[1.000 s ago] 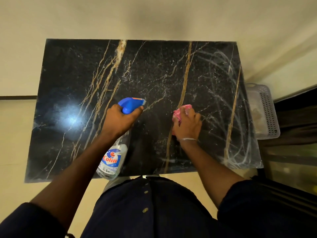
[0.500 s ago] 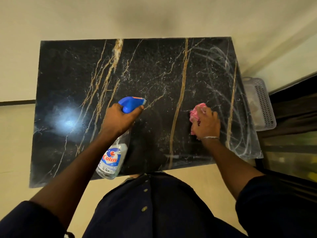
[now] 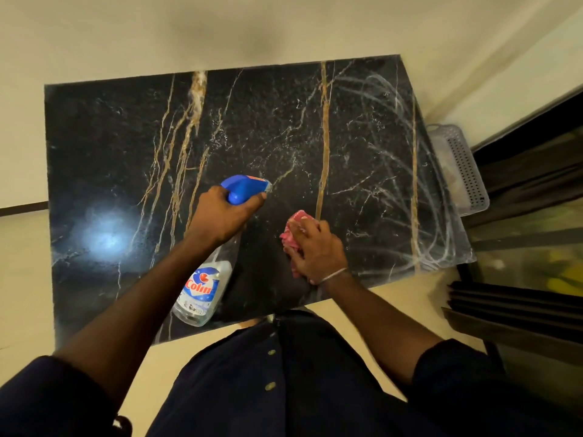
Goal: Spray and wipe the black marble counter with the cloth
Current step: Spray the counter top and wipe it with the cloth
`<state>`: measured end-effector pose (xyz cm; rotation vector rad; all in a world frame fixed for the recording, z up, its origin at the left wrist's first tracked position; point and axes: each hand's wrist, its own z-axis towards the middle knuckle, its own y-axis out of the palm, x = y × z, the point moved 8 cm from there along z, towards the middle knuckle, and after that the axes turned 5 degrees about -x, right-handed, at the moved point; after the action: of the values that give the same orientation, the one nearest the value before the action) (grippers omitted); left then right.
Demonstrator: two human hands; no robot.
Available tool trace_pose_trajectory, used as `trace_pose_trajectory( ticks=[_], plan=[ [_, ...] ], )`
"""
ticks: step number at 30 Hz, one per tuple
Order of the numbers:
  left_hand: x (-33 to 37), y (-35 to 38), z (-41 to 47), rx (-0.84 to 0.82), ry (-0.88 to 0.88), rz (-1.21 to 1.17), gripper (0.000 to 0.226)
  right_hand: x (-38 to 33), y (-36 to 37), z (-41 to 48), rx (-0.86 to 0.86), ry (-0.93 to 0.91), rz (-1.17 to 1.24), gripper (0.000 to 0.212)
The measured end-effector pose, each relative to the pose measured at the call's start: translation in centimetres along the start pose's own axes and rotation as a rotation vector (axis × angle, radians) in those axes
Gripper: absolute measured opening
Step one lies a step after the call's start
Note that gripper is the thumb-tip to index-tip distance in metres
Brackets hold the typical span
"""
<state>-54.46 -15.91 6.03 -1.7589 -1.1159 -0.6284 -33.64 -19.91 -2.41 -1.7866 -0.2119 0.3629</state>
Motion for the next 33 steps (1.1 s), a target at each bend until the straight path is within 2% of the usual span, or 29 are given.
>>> trace_pose_trajectory(
  ticks=[5,9,14,17,19,24,28,30,33],
  plan=[
    [-1.1,-0.2,0.0,-0.038,0.007,-0.006,0.043,9.0,-0.5,-1.5,-0.004,0.328,-0.035,0.057],
    [-1.6,-0.1,-0.5,-0.038,0.003,-0.003,0.04,7.1,-0.7,-1.8,0.059,0.467,-0.007,0.054],
    [-1.5,0.8,-0.8,-0.037,-0.001,-0.011,0.035,-2.5,1.1,-3.1,0.063,0.171,0.065,0.054],
    [-1.5,1.6,-0.9,-0.06,-0.014,-0.025,0.041,-3.3,1.8,-4.4,0.047,0.03,0.021,0.057],
    [-1.2,1.8,-1.0,-0.077,-0.011,-0.009,0.041,-0.7,1.5,-5.3,0.08,0.08,0.039,0.056],
    [-0.8,1.9,-1.7,-0.092,0.013,-0.015,0.042,9.0,1.2,-7.9,0.062,0.4,-0.03,0.055],
    [-1.4,2.2,-2.3,-0.089,0.002,-0.013,0.043,9.1,1.1,-8.2,0.084,0.551,-0.067,0.055],
    [-1.9,2.6,-2.5,-0.102,-0.026,-0.031,0.048,6.1,1.3,-8.0,0.12,0.507,-0.043,0.055],
    [-2.0,3.1,-2.7,-0.106,-0.039,-0.015,0.048,-0.7,2.0,-7.3,0.105,0.271,0.008,0.057]
  ],
)
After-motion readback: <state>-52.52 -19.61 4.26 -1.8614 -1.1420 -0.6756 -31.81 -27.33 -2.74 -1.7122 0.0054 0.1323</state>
